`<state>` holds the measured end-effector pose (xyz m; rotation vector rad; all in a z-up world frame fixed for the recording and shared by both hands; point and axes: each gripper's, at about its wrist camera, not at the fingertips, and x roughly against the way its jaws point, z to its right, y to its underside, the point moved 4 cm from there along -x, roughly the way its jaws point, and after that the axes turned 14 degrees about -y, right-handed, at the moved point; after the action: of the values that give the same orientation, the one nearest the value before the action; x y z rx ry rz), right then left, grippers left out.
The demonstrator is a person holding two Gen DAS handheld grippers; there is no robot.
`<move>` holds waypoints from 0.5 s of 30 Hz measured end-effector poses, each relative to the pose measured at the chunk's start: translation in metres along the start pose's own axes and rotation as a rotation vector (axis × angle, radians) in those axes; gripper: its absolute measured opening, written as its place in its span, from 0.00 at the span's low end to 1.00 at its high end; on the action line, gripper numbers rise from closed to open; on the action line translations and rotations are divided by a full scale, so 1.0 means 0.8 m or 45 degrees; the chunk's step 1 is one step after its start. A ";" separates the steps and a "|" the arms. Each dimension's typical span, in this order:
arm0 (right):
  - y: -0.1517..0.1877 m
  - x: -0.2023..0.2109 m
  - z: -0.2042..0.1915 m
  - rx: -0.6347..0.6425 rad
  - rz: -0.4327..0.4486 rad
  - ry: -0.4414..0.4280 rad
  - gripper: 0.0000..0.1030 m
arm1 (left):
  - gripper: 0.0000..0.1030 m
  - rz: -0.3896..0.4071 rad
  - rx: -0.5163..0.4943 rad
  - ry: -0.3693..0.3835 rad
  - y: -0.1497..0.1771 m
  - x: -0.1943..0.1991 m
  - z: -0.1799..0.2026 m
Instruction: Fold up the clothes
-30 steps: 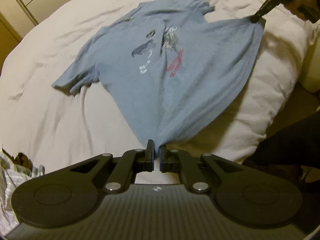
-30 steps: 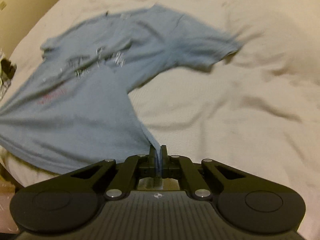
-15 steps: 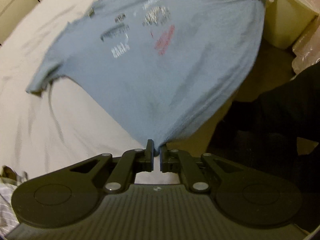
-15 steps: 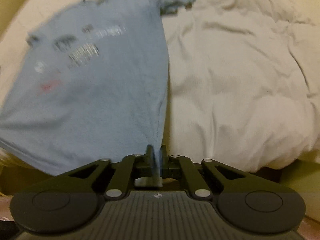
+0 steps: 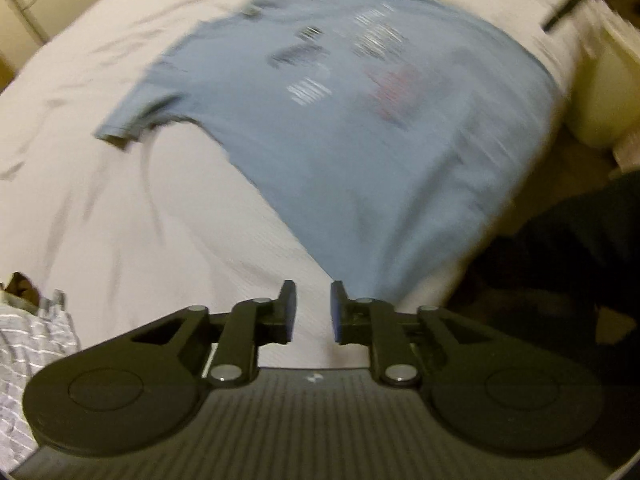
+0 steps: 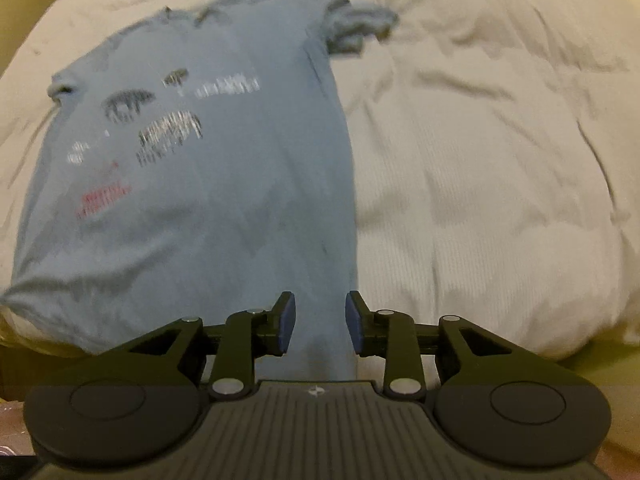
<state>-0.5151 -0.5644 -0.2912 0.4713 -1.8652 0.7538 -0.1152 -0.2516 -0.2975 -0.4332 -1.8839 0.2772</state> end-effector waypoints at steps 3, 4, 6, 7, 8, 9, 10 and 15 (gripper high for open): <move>-0.046 -0.006 -0.001 0.090 0.035 -0.005 0.31 | 0.17 0.020 0.110 -0.051 -0.038 -0.021 -0.037; -0.061 -0.008 -0.002 0.120 0.047 -0.007 0.31 | 0.19 0.030 0.142 -0.066 -0.053 -0.030 -0.049; -0.092 -0.012 -0.003 0.181 0.070 -0.010 0.31 | 0.26 0.051 0.183 -0.096 -0.089 -0.051 -0.075; -0.111 -0.016 0.000 0.209 0.080 -0.011 0.31 | 0.27 0.057 0.196 -0.110 -0.109 -0.064 -0.085; -0.134 -0.023 0.009 0.233 0.086 -0.013 0.31 | 0.27 0.062 0.209 -0.123 -0.128 -0.076 -0.095; -0.157 -0.032 0.018 0.251 0.089 -0.017 0.31 | 0.27 0.065 0.217 -0.134 -0.149 -0.091 -0.104; -0.181 -0.042 0.027 0.271 0.090 -0.021 0.31 | 0.27 0.066 0.223 -0.144 -0.171 -0.106 -0.112; -0.301 -0.088 0.060 0.439 0.090 -0.043 0.31 | 0.30 0.072 0.204 -0.145 -0.280 -0.185 -0.139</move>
<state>-0.3691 -0.7735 -0.3008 0.6408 -1.7958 1.1294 -0.0024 -0.5191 -0.2968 -0.3689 -1.9448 0.4961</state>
